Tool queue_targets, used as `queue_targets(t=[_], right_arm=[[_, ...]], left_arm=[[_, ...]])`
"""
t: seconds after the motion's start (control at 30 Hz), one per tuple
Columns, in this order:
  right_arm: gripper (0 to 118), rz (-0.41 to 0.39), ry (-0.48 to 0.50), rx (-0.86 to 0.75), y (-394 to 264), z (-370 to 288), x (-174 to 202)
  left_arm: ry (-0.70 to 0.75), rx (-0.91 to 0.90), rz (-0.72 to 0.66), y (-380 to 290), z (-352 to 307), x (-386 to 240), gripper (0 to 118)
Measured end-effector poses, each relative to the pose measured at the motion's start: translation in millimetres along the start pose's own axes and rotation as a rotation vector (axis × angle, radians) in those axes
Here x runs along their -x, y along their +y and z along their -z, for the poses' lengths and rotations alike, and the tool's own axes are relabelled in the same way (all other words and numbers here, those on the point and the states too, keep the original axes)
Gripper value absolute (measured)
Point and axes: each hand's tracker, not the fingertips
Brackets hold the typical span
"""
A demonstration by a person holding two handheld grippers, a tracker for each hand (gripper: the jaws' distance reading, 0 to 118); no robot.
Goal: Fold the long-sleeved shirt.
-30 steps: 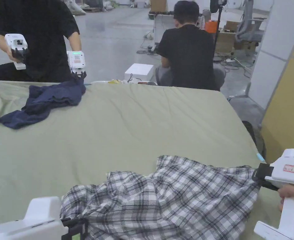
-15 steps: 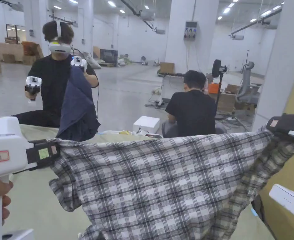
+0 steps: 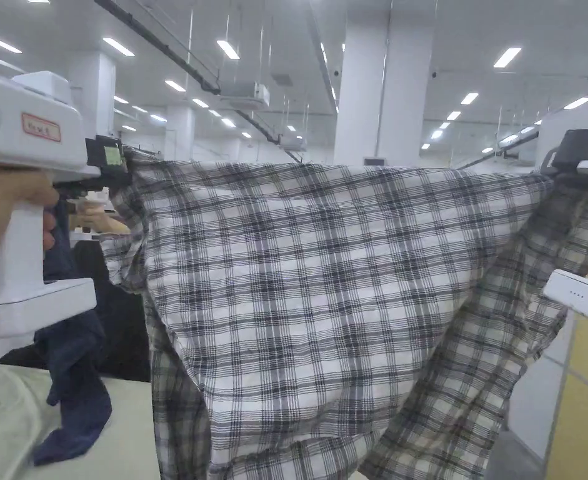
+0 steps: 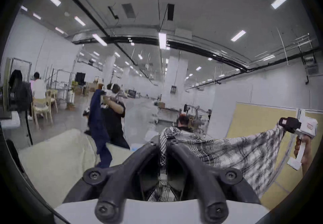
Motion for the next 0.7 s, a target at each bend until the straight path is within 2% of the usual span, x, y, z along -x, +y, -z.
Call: queue_targets(t=[0.1, 0.17, 0.3, 0.53, 0.7], right_arm=[[0, -0.010, -0.021, -0.024, 32.5, 31.5, 10.3], [0, -0.056, -0.052, -0.042, 51.0, 54.6, 15.3], [0, -0.068, -0.099, -0.054, 74.9, 108.3, 18.0], [0, -0.082, -0.161, -0.053, 76.8, 199.4, 3.7], [0, -0.095, -0.187, -0.035, 48.3, 259.6, -20.5]], left_arm=[[0.012, -0.023, 0.023, 36.9, 33.6, -9.7, 1], [0.017, -0.034, 0.040, 55.9, 59.4, -12.5, 1], [0.058, -0.077, 0.127, 80.8, 117.2, -25.1, 1], [0.074, -0.117, 0.093, 91.2, 217.9, -37.5, 1], [0.080, -0.115, 0.131, 68.2, 289.3, -41.9, 1]])
